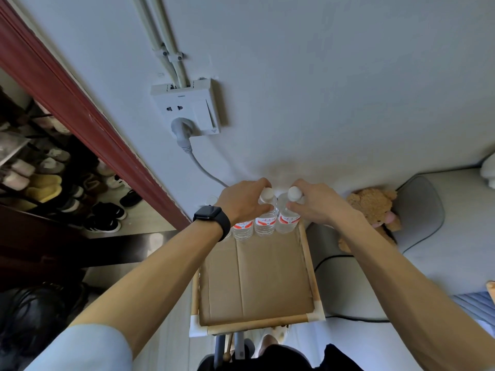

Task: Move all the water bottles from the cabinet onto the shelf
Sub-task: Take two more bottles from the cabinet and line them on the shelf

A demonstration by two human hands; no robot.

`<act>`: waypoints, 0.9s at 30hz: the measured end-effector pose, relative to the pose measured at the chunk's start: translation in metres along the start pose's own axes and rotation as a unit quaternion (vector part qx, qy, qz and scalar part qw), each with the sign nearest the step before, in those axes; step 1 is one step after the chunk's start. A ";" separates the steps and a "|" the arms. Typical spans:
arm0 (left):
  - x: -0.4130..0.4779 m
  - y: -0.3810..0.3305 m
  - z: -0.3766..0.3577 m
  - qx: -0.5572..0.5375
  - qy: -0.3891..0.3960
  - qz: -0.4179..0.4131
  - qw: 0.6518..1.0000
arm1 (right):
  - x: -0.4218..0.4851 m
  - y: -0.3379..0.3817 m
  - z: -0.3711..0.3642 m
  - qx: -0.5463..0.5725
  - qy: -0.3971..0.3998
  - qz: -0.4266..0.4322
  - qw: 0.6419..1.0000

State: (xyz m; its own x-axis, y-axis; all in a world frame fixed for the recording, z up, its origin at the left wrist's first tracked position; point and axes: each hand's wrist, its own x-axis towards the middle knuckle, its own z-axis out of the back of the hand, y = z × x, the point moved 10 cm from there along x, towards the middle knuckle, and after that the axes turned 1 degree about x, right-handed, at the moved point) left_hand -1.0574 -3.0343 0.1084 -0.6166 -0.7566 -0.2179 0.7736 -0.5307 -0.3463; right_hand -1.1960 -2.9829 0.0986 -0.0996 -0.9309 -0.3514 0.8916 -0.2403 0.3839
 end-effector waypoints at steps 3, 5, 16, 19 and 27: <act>0.001 0.001 -0.001 -0.002 0.001 -0.002 1.000 | 0.001 -0.002 -0.001 -0.002 0.000 -0.003 1.000; 0.002 0.002 -0.002 0.002 0.003 -0.004 1.000 | 0.002 -0.003 -0.004 -0.002 0.000 -0.004 1.000; -0.036 0.014 0.017 0.069 -0.131 -0.067 0.987 | -0.037 0.005 0.015 0.047 -0.168 0.015 0.985; -0.068 0.043 0.020 0.058 -0.184 -0.043 0.980 | -0.067 0.017 0.021 0.079 -0.254 0.038 0.963; -0.149 0.124 -0.028 0.045 -0.154 0.105 0.981 | -0.098 0.071 -0.050 0.049 -0.207 0.126 0.969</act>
State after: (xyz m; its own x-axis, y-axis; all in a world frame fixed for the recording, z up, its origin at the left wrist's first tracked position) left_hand -0.8739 -2.9770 0.0725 -0.3790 -0.9253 0.0146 0.8975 -0.3713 -0.2379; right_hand -1.1006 -2.8949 0.1173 -0.0707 -0.9891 0.1293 0.8666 0.0033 0.4990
